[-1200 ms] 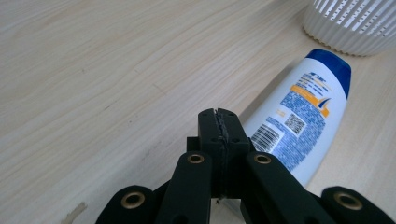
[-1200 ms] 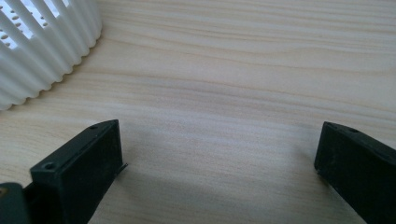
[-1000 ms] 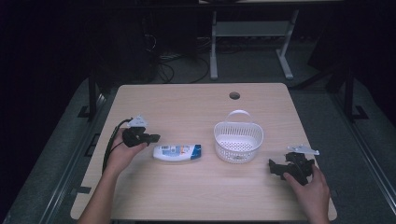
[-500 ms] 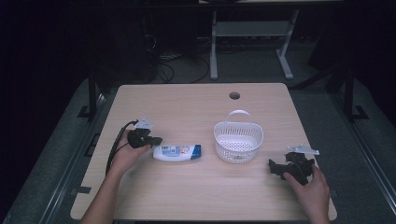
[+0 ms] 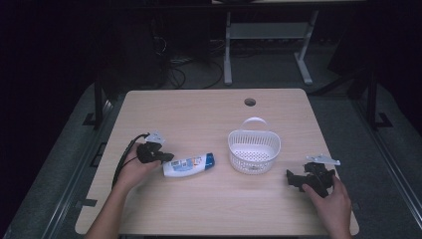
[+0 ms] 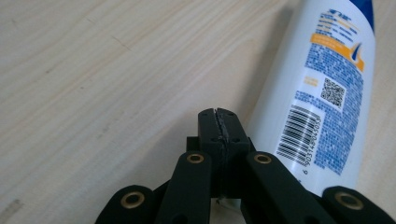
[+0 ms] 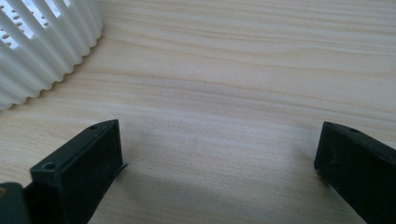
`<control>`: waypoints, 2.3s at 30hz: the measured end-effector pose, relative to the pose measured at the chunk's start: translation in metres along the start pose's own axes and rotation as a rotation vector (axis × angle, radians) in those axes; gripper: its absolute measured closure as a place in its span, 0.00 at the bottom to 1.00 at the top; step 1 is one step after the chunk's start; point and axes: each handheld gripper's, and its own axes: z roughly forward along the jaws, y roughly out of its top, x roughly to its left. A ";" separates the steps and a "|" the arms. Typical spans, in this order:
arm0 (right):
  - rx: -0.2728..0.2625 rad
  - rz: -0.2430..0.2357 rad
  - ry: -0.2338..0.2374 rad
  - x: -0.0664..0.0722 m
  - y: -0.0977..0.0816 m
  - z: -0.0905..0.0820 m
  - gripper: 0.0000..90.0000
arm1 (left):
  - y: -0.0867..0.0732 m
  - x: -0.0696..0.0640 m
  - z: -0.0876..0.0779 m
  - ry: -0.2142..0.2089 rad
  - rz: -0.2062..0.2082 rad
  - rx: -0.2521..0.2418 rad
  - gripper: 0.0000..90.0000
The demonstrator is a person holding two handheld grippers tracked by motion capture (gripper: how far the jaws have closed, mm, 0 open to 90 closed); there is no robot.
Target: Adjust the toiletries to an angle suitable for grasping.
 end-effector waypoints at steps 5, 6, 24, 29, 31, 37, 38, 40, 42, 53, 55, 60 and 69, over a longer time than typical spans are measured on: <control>0.000 0.000 0.000 0.000 0.000 0.000 0.00 | -0.001 -0.004 -0.001 -0.016 0.002 0.003 1.00; 0.000 0.000 0.000 0.000 0.000 0.000 0.00 | -0.001 -0.006 -0.002 -0.026 0.010 0.011 1.00; 0.000 0.000 0.000 0.000 0.000 0.000 0.00 | 0.003 -0.024 -0.001 -0.107 0.060 0.056 1.00; 0.000 0.000 0.000 0.000 0.000 0.000 0.00 | 0.005 -0.030 0.000 -0.126 0.085 0.067 1.00; 0.000 0.000 0.000 0.000 0.000 0.000 0.00 | 0.006 -0.030 0.001 -0.130 0.094 0.070 1.00; 0.000 0.000 0.000 0.000 0.000 0.000 0.00 | 0.009 -0.037 0.002 -0.146 0.119 0.083 1.00; 0.000 0.000 0.000 0.000 0.000 0.000 0.00 | 0.009 -0.038 0.003 -0.150 0.113 0.082 1.00; 0.000 0.000 0.000 0.000 0.000 0.000 0.00 | 0.009 -0.038 0.004 -0.148 0.121 0.088 1.00; 0.000 0.000 0.000 0.000 0.000 0.000 0.00 | 0.009 -0.038 0.004 -0.148 0.113 0.085 1.00; 0.000 0.000 0.000 0.000 0.000 0.000 0.00 | 0.010 -0.030 -0.007 -0.090 0.058 0.047 0.93; 0.000 0.000 0.000 0.000 0.000 0.000 0.00 | 0.012 -0.029 -0.010 -0.071 0.044 0.037 0.89; 0.000 0.000 0.000 0.000 0.000 0.000 0.00 | 0.017 -0.026 -0.017 -0.044 0.005 0.007 0.72; 0.000 0.000 0.000 0.000 0.000 0.000 0.00 | 0.032 -0.034 -0.020 -0.037 -0.017 -0.019 0.47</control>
